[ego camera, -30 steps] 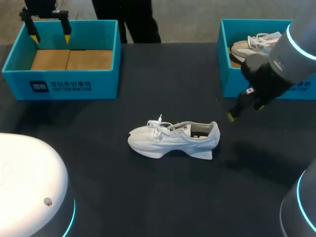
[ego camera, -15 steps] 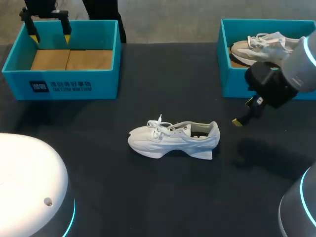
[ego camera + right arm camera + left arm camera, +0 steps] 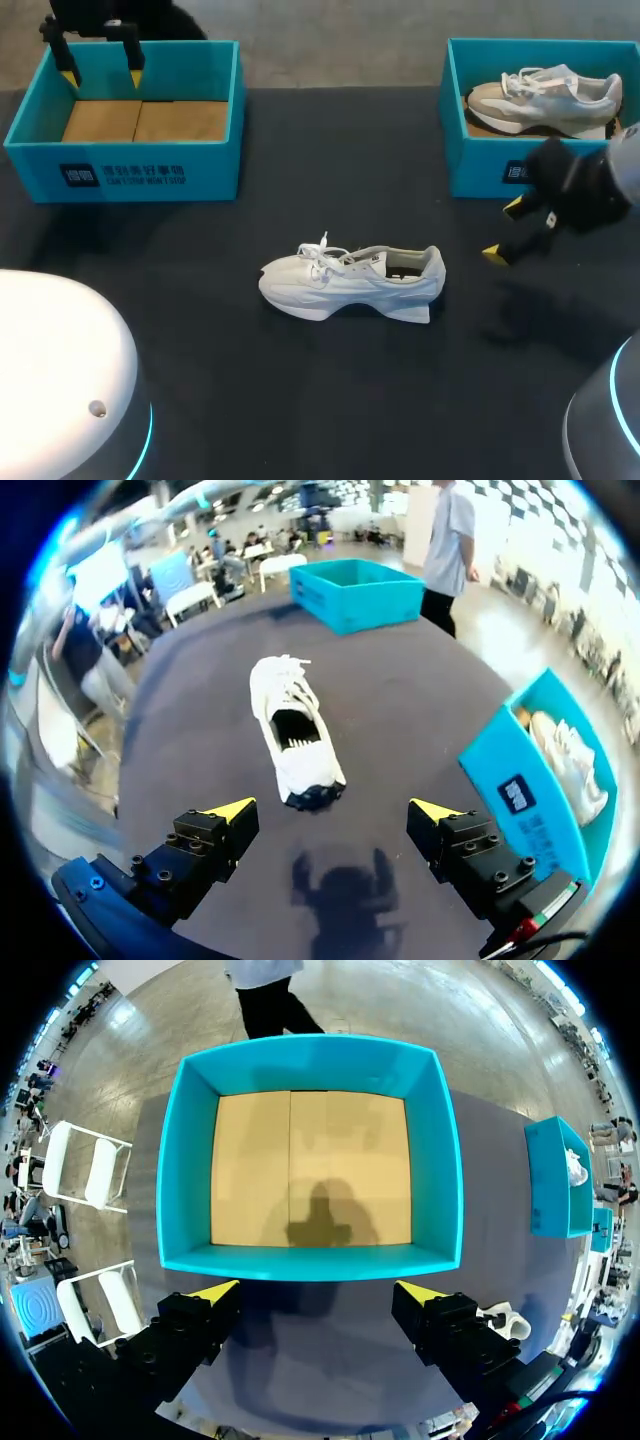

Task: Take the shoe out of the shoebox, open the shoe tongue, remove and reinsert the insole, then place the shoe into the shoebox

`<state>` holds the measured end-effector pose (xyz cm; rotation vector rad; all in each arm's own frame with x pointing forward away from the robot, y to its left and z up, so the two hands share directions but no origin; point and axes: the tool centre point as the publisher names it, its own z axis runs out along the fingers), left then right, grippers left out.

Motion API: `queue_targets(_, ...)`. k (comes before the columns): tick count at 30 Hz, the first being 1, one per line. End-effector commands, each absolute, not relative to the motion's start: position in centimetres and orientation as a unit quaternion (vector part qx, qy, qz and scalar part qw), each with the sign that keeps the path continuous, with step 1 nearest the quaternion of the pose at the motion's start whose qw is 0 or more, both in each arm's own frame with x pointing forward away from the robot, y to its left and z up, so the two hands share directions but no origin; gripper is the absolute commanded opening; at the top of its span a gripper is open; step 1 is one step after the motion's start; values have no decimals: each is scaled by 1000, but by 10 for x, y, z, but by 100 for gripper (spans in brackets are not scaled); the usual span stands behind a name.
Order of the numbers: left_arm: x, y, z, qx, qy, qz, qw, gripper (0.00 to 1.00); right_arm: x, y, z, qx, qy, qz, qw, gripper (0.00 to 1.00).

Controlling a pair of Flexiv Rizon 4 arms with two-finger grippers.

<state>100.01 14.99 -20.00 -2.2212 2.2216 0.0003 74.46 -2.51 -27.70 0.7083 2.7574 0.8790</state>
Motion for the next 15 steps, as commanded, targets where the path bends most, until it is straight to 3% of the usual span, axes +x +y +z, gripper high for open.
queue_targets(1, 1000, 150, -200, -707, 707, 0, 0, 100, 750, -22, -306, 210, 902, 360, 111, 100)
queue_targets(15, 1000, 150, -200, -707, 707, 0, 0, 100, 763, -62, -333, 120, 884, 451, 39, 100)
